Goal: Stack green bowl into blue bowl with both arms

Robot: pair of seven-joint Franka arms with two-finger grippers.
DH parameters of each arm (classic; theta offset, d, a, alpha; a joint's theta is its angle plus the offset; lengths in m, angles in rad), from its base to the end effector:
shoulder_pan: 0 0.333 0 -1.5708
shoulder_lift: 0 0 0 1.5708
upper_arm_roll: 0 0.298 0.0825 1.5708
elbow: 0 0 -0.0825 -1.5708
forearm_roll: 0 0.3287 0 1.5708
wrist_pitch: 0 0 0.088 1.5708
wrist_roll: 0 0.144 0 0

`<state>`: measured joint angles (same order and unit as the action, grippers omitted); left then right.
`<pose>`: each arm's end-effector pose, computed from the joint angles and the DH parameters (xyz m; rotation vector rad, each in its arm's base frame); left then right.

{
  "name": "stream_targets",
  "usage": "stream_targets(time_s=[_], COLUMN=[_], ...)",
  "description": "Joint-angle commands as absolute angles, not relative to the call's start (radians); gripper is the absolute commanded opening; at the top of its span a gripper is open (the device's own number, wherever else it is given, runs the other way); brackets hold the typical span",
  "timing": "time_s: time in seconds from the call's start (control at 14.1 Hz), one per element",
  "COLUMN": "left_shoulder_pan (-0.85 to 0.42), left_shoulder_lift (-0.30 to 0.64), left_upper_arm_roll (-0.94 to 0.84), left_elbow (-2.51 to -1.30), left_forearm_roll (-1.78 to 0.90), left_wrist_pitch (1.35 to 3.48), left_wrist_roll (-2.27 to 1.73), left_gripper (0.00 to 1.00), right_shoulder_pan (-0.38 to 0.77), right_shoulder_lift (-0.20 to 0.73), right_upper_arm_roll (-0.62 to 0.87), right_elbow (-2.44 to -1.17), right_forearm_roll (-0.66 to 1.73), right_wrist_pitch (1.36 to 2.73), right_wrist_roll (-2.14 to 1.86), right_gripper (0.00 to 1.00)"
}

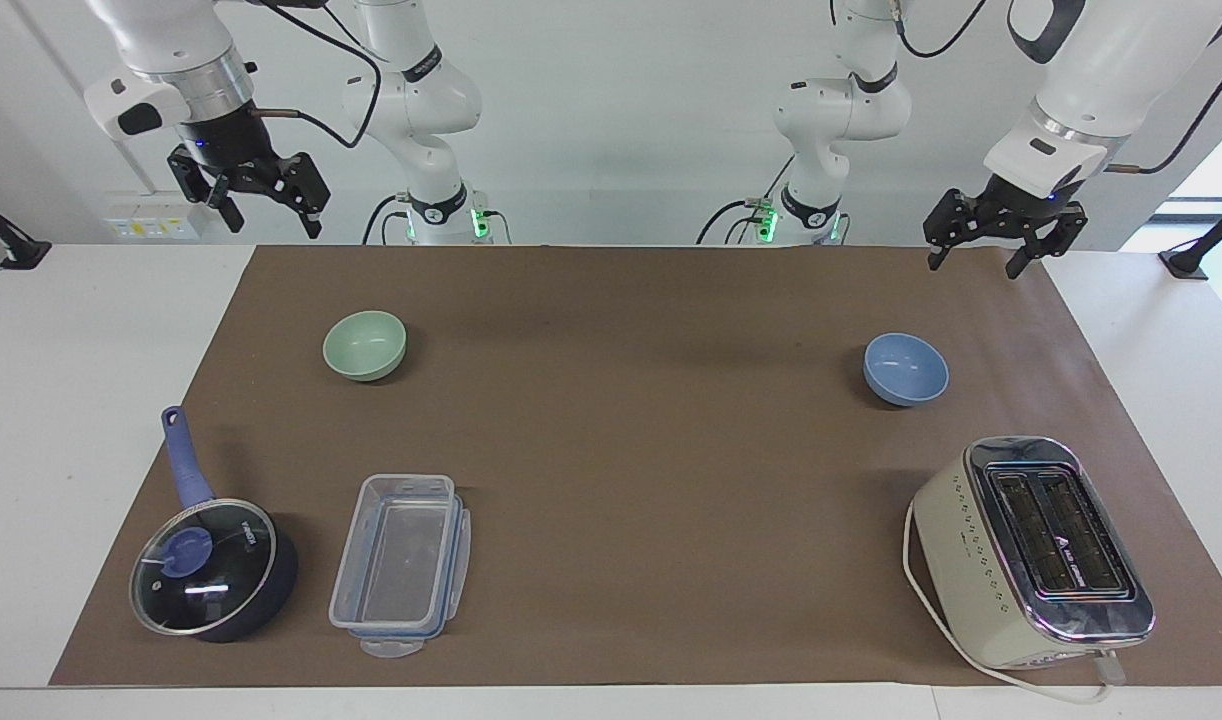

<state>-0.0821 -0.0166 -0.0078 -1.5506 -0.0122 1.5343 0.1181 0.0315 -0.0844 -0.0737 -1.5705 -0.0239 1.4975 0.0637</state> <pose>0.4889 -0.0459 0.5829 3.1126 -0.3256 0.0007 0.4667 -0.0249 0.6038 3.1195 -0.1679 0.0177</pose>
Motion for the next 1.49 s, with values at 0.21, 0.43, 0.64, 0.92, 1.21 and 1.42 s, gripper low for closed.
stream_targets(time_s=[0.21,0.43,0.64,0.92,1.21,1.42], left_shoulder_pan=[-0.078,-0.089,-0.080,-0.080,-0.078,-0.087], left_shoulder_lift=[-0.021,-0.021,-0.021,-0.021,-0.021,-0.021], left_upper_arm_roll=[-0.011,-0.014,-0.012,-0.012,-0.012,-0.012], left_elbow=[-1.540,-1.539,-1.540,-1.540,-1.540,-1.540], left_forearm_roll=[-0.021,-0.021,-0.021,-0.021,-0.021,-0.021], left_wrist_pitch=[1.519,1.522,1.519,1.519,1.516,1.519], left_wrist_roll=[0.107,0.109,0.107,0.110,0.109,0.109], left_gripper=[1.00,1.00,1.00,1.00,1.00,1.00], right_shoulder_pan=[0.021,0.021,0.021,0.020,0.020,0.020], right_shoulder_lift=[-0.109,-0.107,-0.107,-0.107,-0.107,-0.109], right_upper_arm_roll=[-0.067,-0.067,-0.067,-0.067,-0.069,-0.069], right_elbow=[-1.601,-1.601,-1.601,-1.603,-1.603,-1.603], right_forearm_roll=[-0.038,-0.038,-0.037,-0.037,-0.037,-0.037], right_wrist_pitch=[1.531,1.532,1.532,1.532,1.532,1.532], right_wrist_roll=[0.054,0.054,0.054,0.054,0.054,0.054], right_gripper=[1.00,1.00,1.00,1.00,1.00,1.00])
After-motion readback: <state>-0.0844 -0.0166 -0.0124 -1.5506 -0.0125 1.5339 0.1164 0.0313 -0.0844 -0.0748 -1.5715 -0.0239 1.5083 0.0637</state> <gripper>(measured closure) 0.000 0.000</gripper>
